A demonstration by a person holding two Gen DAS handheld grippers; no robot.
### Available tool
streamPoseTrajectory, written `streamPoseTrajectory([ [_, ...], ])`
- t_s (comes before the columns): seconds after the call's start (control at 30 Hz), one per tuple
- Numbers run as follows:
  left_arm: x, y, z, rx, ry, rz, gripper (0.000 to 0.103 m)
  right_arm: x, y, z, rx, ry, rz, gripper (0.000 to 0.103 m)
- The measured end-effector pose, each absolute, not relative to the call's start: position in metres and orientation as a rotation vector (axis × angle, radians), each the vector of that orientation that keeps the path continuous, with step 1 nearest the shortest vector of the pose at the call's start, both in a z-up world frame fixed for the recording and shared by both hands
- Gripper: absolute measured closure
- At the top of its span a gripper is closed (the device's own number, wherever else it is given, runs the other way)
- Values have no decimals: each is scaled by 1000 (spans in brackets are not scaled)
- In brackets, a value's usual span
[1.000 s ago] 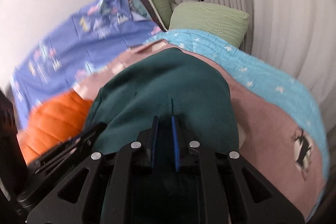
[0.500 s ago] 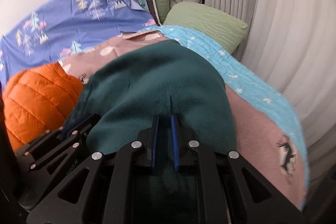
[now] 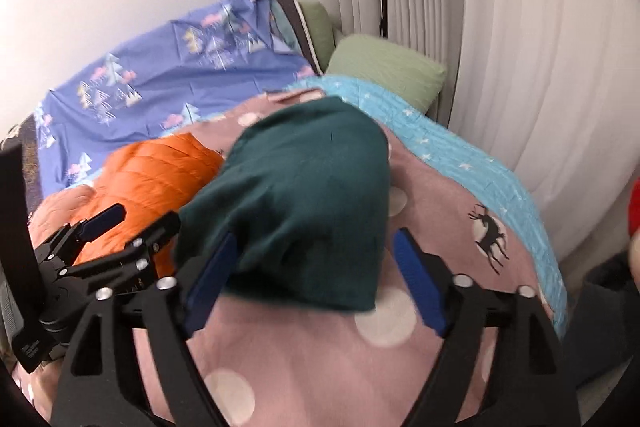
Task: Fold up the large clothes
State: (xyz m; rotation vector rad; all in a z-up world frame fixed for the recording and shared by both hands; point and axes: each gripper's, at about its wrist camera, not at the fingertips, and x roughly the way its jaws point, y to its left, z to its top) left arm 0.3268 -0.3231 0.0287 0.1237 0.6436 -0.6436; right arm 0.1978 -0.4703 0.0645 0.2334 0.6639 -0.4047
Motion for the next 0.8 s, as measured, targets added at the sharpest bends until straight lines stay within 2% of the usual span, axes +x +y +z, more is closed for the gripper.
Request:
streamPoseTrajectory([
  [0.13,279,-295,52,122,600,-611,4,152,-445,80,233,615,-376,1],
  [0.43,180,-267,88,187,527,-596,2,76,-413,92,262,544,-376,1],
  [0.8,112,-223,87,190,506,-555,2,-2,-399,98,278,466,-408,1],
])
